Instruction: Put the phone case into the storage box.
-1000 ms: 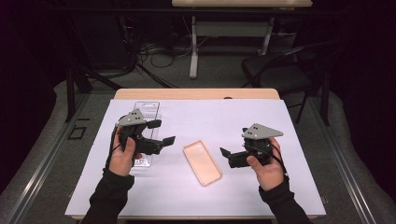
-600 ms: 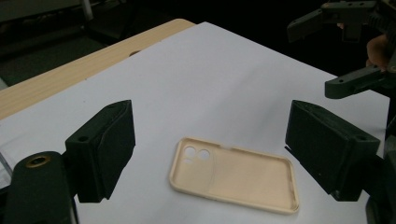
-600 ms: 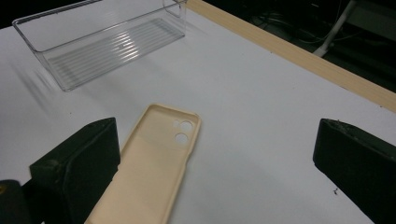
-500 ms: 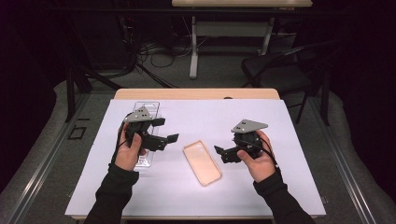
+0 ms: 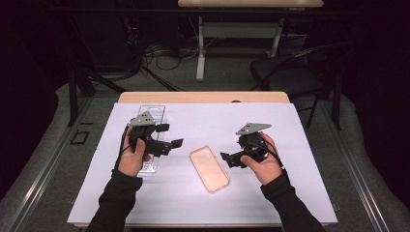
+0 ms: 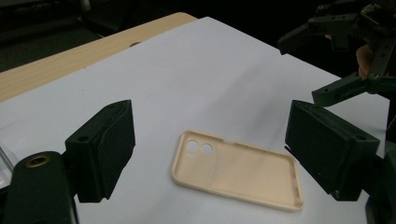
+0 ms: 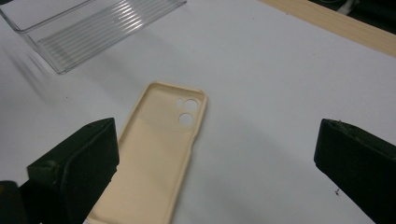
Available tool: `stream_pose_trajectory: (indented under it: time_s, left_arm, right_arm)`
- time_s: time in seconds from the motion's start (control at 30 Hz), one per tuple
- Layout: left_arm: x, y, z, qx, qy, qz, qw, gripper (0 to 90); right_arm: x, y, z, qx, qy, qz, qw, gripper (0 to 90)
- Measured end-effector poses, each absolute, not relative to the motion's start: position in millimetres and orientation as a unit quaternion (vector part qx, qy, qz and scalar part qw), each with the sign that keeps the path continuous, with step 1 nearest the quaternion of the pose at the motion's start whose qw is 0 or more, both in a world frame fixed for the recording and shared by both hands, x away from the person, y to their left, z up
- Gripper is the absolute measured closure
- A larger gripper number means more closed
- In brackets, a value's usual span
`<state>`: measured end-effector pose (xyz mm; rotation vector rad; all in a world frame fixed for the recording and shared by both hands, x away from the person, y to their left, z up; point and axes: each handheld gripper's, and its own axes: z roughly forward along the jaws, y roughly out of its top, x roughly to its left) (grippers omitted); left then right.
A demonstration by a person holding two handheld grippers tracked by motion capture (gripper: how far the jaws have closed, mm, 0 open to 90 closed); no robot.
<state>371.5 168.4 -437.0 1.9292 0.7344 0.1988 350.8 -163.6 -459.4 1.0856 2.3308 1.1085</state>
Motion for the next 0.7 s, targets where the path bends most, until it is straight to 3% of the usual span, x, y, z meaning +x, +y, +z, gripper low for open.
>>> stream_pose_trajectory:
  time_s: [0.47, 0.7]
  left_arm:
    - [376, 173, -449, 0.793, 0.324, 0.059, 0.512, 16.2]
    - [373, 173, -452, 0.794, 0.321, 0.053, 0.513, 15.7]
  right_arm:
    - [355, -146, -476, 0.397, 0.821, 0.374, 0.169, 0.0]
    - [354, -142, -482, 0.411, 0.814, 0.374, 0.168, 5.8]
